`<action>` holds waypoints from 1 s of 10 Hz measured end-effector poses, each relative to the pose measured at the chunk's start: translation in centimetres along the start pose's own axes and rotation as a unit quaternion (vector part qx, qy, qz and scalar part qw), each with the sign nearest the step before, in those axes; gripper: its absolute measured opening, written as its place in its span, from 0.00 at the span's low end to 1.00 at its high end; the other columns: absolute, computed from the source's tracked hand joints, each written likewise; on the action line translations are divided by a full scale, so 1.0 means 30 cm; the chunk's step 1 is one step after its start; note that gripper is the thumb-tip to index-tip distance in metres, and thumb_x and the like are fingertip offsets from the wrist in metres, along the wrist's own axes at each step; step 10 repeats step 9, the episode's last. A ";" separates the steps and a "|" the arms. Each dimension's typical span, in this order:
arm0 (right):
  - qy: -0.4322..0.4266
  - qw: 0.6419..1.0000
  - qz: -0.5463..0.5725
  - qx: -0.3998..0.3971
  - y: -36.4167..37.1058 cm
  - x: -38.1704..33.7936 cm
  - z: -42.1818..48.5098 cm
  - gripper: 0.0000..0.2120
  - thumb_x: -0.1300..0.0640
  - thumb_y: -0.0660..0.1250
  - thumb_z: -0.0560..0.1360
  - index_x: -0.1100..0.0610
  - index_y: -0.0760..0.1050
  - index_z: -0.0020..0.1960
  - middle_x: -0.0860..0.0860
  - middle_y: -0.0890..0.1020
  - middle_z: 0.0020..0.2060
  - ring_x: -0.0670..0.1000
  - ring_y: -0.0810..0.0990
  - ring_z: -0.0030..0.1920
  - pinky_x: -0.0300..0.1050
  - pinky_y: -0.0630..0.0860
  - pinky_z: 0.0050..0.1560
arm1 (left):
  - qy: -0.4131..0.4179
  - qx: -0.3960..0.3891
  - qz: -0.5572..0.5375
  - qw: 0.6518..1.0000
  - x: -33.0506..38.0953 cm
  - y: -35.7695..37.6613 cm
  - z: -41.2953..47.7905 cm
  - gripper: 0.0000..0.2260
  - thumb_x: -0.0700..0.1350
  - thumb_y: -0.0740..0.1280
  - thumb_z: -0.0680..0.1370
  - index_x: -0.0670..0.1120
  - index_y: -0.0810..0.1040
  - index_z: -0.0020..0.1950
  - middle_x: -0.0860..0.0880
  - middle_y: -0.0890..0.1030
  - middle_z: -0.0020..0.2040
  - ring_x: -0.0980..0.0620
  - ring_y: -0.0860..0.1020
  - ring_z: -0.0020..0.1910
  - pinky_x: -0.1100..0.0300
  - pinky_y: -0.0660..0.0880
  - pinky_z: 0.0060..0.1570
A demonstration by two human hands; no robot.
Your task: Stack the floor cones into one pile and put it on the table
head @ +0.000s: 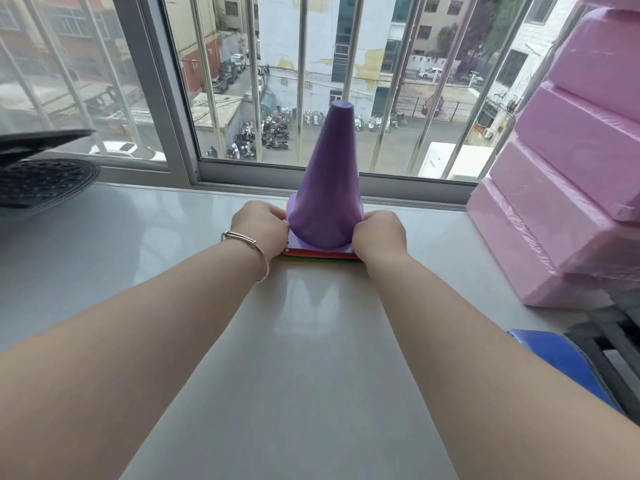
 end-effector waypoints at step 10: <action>-0.188 0.965 -0.127 0.132 -0.027 0.034 -0.112 0.15 0.57 0.56 0.80 0.56 0.73 0.64 0.56 0.78 0.59 0.60 0.71 0.62 0.51 0.70 0.57 | 0.108 0.066 0.285 0.950 0.039 -0.032 -0.111 0.29 0.54 0.67 0.76 0.47 0.62 0.74 0.41 0.71 0.68 0.39 0.69 0.66 0.47 0.70 0.61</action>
Point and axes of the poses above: each hand's wrist, its own z-axis towards the middle knuckle, its own y-axis out of the palm, x = y × z, the point moved 2 cm from there along z, towards the middle knuckle
